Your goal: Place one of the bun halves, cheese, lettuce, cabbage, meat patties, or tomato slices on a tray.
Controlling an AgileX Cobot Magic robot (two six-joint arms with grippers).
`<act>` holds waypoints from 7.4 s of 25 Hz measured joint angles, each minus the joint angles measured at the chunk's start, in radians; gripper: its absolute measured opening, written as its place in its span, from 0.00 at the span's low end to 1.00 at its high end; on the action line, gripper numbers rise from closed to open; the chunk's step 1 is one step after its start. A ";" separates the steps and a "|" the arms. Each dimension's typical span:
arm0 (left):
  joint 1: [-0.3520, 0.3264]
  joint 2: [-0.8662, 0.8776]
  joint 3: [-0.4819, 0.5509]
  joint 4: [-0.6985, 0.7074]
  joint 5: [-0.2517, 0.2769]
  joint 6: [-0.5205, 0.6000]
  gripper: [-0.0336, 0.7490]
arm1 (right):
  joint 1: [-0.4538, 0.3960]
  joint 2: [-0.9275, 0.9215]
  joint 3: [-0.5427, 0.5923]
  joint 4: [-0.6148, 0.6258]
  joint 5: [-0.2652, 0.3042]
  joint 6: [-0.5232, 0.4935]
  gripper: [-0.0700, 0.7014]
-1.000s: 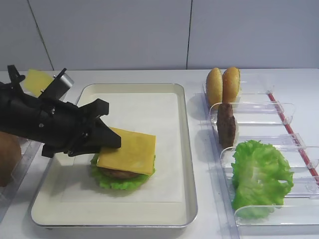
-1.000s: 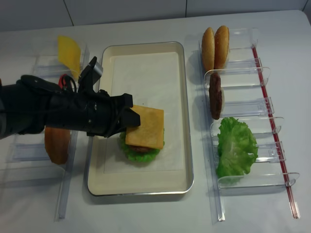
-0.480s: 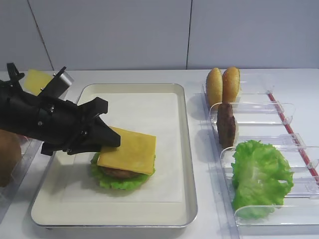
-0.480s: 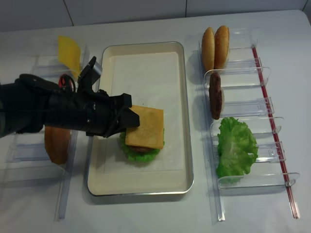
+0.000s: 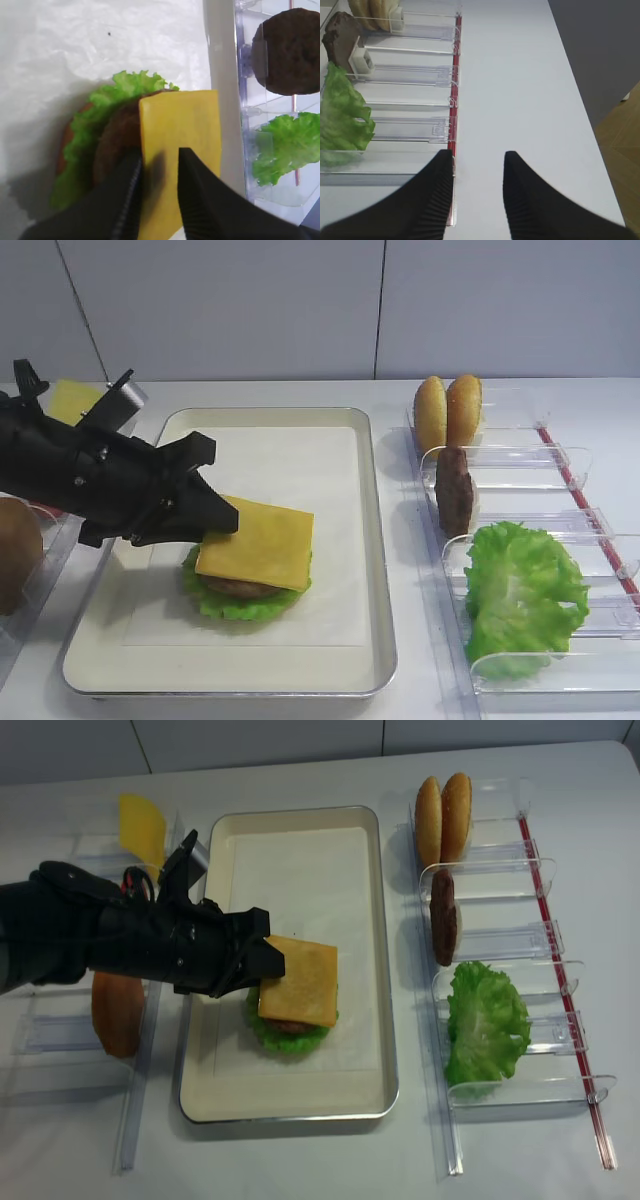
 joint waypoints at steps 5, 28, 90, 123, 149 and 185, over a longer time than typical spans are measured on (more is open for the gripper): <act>0.018 0.000 -0.045 0.080 0.033 -0.067 0.26 | 0.000 0.000 0.000 0.000 0.000 0.000 0.44; 0.090 0.005 -0.497 0.753 0.438 -0.532 0.26 | 0.000 0.000 0.000 0.000 0.000 0.004 0.44; 0.090 -1.618 0.296 1.173 0.418 -0.645 0.26 | 0.000 0.000 0.000 0.000 0.000 0.001 0.44; 0.238 -1.618 0.299 1.174 0.414 -0.662 0.26 | 0.000 0.000 0.000 0.000 -0.002 0.001 0.44; 0.238 -1.618 0.299 1.174 0.414 -0.662 0.26 | 0.000 0.000 0.000 0.000 -0.002 0.003 0.44; 0.238 -1.618 0.299 1.174 0.412 -0.662 0.26 | 0.000 0.000 0.000 0.000 -0.002 0.003 0.44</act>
